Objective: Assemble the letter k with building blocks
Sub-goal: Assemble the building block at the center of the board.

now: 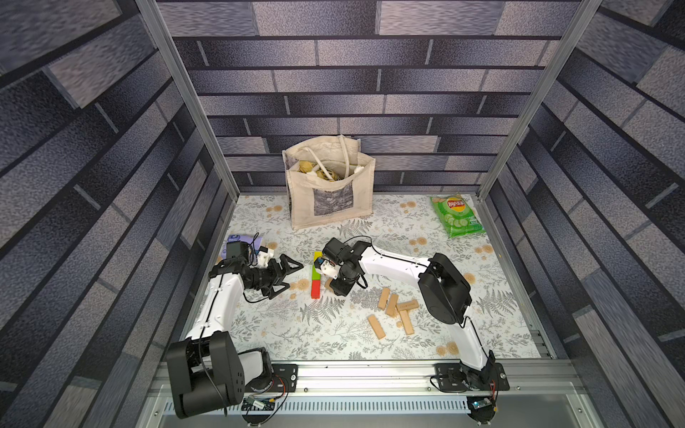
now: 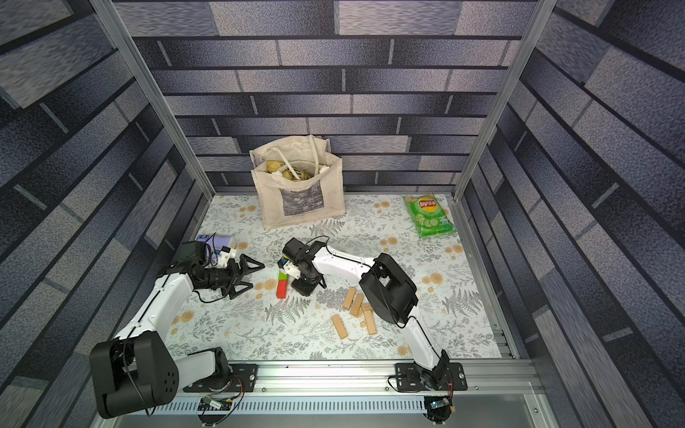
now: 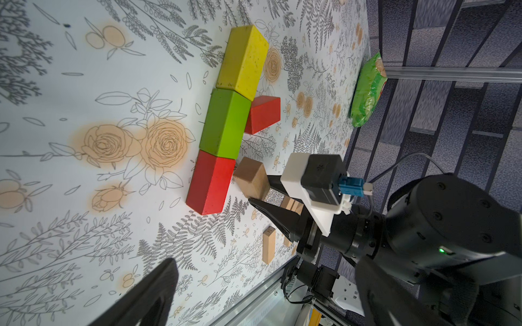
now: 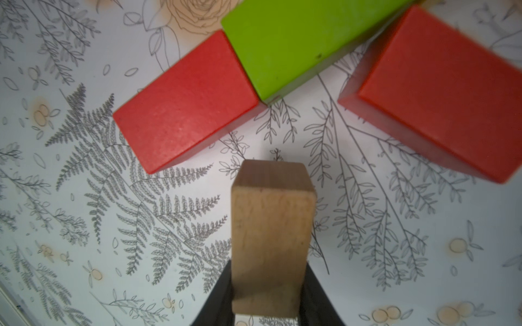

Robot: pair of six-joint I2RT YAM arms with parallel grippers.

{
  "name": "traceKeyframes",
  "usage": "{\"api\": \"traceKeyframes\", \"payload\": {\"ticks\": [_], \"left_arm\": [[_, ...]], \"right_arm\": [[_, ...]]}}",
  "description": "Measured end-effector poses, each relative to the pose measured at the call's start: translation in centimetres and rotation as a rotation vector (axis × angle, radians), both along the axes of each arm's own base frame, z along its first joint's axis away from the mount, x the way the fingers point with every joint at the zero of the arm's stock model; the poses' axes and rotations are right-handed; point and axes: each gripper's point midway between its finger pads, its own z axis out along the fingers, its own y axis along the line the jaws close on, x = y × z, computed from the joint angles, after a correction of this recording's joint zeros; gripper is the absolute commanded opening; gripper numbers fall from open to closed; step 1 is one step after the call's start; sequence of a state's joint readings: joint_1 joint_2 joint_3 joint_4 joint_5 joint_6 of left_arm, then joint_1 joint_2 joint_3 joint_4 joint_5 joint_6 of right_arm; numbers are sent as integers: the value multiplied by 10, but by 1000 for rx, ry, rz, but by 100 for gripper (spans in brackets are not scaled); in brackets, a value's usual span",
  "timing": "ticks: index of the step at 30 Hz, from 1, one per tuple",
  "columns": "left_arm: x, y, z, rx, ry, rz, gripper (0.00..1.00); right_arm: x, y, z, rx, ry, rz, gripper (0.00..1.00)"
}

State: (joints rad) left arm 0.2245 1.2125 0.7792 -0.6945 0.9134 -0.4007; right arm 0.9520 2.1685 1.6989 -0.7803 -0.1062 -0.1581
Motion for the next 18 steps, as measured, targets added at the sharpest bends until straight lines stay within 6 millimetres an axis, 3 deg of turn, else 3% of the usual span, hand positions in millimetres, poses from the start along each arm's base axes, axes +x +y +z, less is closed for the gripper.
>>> {"api": "traceKeyframes", "payload": {"ticks": [18], "left_arm": [[2, 0, -1, 0, -14, -1, 100]], "right_arm": [[13, 4, -4, 4, -3, -16, 19]]}}
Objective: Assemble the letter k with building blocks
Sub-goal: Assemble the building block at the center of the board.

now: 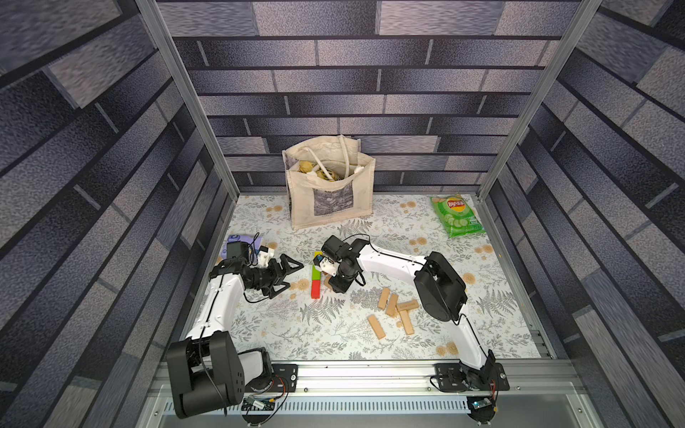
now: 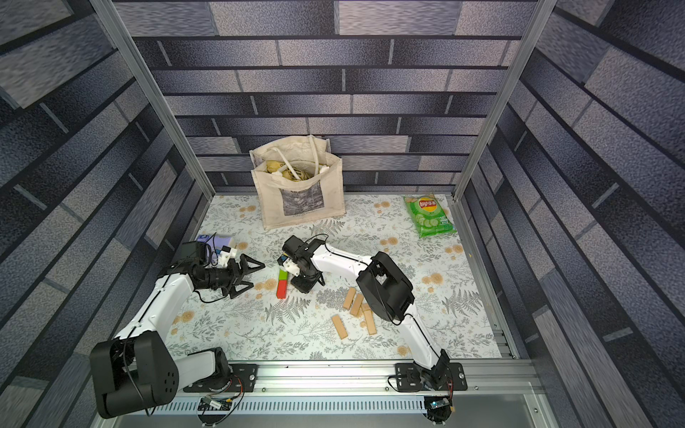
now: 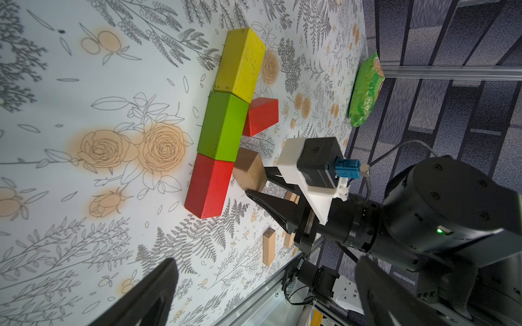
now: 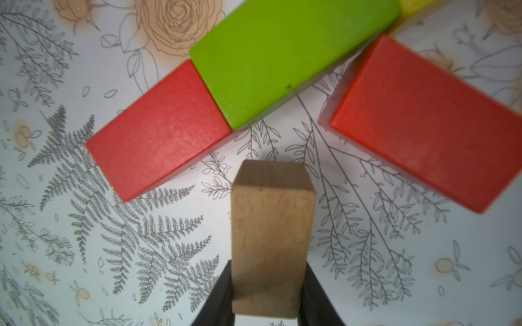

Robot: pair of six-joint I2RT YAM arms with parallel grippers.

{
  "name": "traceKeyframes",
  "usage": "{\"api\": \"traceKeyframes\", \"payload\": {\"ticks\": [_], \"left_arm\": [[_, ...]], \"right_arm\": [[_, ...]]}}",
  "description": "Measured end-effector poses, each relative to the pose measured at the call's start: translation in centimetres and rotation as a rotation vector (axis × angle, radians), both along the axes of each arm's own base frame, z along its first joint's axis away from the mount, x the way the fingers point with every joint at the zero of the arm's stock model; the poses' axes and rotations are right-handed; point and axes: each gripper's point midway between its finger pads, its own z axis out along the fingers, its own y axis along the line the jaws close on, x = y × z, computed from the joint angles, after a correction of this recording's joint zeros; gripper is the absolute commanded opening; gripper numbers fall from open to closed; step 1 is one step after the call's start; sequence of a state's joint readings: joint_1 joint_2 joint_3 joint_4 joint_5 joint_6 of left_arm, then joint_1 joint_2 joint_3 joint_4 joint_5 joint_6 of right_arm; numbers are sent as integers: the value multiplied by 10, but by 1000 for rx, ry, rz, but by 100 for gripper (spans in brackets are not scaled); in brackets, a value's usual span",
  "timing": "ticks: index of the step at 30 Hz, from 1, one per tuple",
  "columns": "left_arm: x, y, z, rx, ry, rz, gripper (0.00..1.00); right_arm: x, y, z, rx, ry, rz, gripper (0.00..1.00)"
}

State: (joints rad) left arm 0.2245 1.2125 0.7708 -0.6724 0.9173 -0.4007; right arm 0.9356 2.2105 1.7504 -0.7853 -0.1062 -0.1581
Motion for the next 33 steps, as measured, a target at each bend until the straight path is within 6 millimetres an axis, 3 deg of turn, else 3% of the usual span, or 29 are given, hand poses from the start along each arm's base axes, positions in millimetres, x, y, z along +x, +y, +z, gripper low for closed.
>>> {"api": "traceKeyframes", "payload": {"ticks": [33], "left_arm": [[-2, -4, -1, 0, 1, -15, 100]], "right_arm": [[8, 10, 1, 24, 6, -4, 22]]}}
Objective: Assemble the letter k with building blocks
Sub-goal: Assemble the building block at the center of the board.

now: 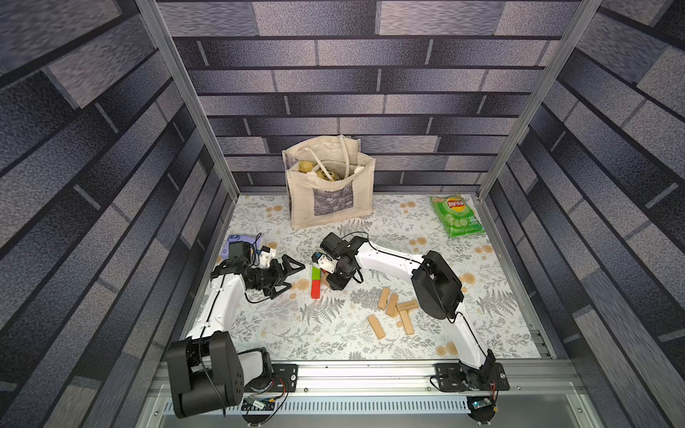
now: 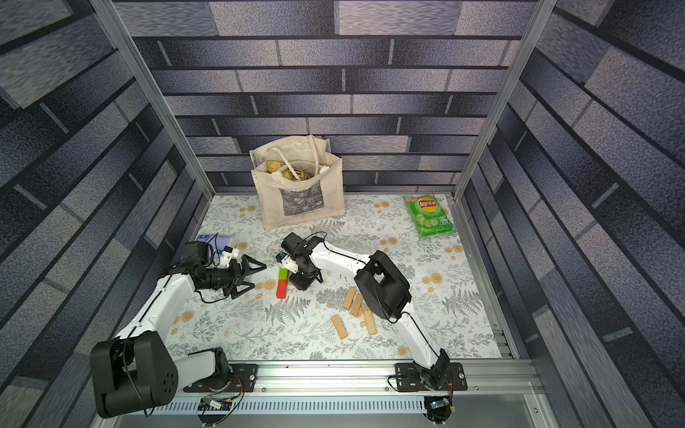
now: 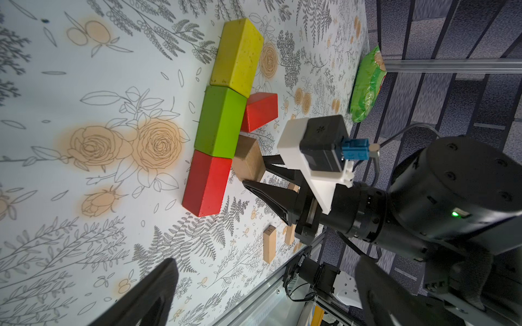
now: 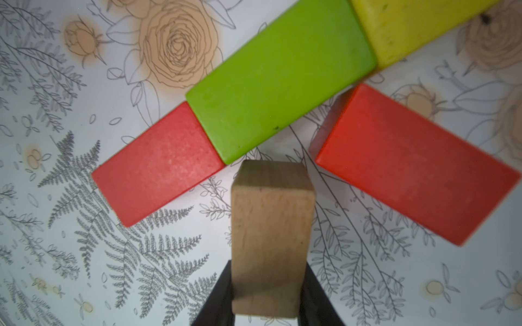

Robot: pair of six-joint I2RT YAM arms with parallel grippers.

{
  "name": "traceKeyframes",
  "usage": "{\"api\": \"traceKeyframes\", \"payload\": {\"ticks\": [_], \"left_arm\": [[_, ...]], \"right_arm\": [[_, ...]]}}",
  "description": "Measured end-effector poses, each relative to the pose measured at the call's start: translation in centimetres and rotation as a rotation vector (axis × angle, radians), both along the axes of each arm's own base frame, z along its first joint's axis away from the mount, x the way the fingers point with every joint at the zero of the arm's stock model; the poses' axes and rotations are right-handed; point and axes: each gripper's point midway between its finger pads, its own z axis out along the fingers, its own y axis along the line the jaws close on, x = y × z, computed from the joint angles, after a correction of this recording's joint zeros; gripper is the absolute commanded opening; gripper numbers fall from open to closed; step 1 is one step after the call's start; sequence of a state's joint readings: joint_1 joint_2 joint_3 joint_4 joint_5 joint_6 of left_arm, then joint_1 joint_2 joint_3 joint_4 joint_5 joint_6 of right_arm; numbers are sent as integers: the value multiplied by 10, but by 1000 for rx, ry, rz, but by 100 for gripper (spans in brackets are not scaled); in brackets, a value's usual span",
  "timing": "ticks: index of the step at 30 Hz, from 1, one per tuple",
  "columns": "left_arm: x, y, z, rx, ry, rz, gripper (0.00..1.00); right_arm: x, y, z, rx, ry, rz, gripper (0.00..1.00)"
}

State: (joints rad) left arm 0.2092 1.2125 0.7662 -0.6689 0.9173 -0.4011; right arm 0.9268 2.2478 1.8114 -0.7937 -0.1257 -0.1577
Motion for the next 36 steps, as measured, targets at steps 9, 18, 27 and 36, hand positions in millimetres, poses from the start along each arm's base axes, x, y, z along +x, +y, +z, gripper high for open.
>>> {"api": "traceKeyframes", "payload": {"ticks": [9, 18, 27, 36], "left_arm": [[0, -1, 0, 0, 0, -3, 100], [0, -1, 0, 0, 0, -3, 100], [0, -1, 0, 0, 0, -5, 100], [0, -1, 0, 0, -1, -5, 100]], "right_arm": [[-1, -1, -1, -4, 3, 0, 26], [-1, -1, -1, -4, 3, -2, 39], [-1, -1, -1, -5, 5, -7, 41], [-5, -7, -6, -16, 14, -10, 37]]}}
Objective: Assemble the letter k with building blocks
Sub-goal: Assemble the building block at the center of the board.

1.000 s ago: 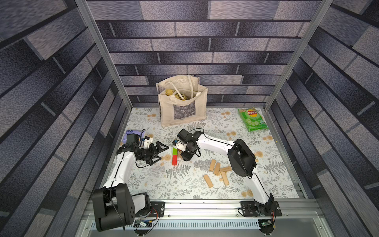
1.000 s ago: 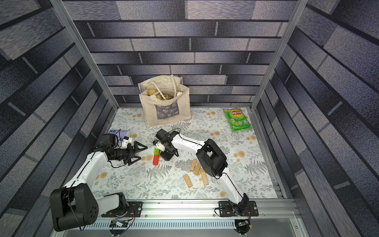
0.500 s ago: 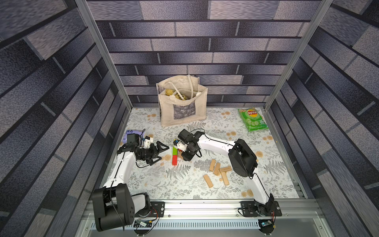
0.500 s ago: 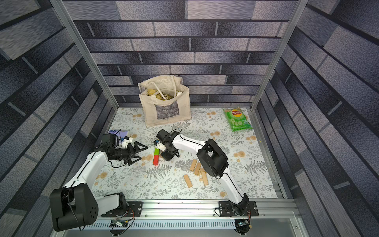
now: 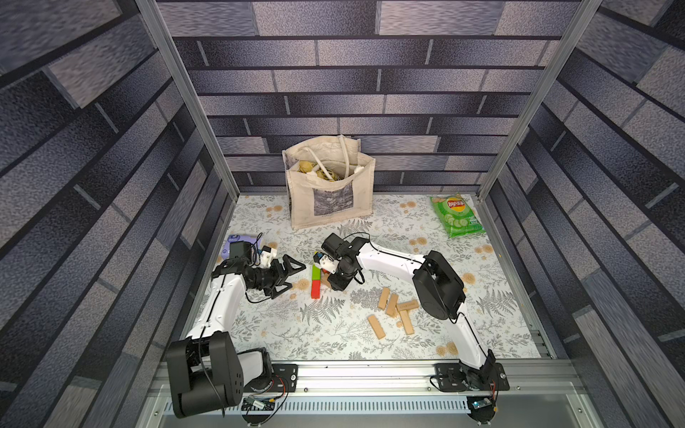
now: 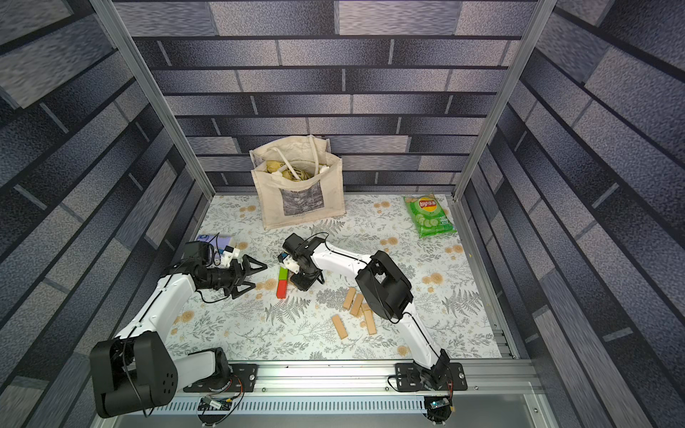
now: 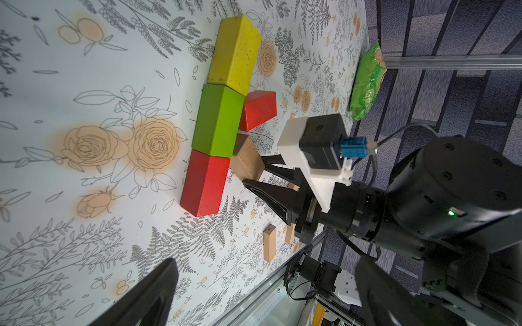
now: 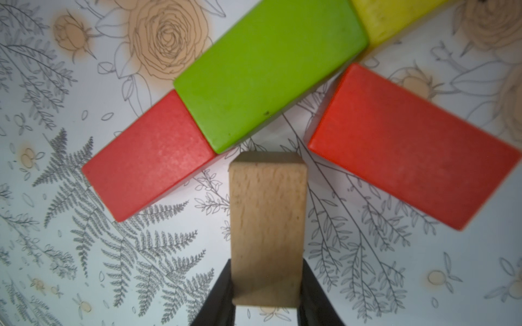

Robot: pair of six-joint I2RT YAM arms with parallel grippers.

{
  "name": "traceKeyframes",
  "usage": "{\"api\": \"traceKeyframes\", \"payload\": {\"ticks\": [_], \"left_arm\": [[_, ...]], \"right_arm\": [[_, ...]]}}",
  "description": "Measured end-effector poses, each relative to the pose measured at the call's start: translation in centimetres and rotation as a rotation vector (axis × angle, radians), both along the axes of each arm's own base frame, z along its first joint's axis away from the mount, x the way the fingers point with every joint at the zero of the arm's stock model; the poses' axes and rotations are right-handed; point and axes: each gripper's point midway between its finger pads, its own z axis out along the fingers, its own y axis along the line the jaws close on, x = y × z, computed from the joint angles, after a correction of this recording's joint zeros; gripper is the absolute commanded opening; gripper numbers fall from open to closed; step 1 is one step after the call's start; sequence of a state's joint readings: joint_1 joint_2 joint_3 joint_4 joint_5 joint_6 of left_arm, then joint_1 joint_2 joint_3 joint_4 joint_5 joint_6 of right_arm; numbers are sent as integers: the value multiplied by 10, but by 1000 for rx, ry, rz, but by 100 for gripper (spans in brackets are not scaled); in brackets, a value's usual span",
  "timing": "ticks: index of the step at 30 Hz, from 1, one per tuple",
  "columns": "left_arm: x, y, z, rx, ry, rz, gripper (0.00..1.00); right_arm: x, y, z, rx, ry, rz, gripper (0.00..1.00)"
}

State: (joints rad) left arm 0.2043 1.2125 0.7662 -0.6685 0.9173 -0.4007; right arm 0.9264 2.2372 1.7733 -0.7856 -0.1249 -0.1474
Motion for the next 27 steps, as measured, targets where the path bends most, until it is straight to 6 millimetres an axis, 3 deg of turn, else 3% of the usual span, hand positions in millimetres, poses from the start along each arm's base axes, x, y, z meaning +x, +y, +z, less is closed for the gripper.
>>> {"api": "traceKeyframes", "payload": {"ticks": [21, 27], "left_arm": [[0, -2, 0, 1, -3, -8, 100], [0, -2, 0, 1, -3, -8, 100]], "right_arm": [[0, -1, 2, 0, -4, -2, 34], [1, 0, 3, 5, -6, -8, 38]]}}
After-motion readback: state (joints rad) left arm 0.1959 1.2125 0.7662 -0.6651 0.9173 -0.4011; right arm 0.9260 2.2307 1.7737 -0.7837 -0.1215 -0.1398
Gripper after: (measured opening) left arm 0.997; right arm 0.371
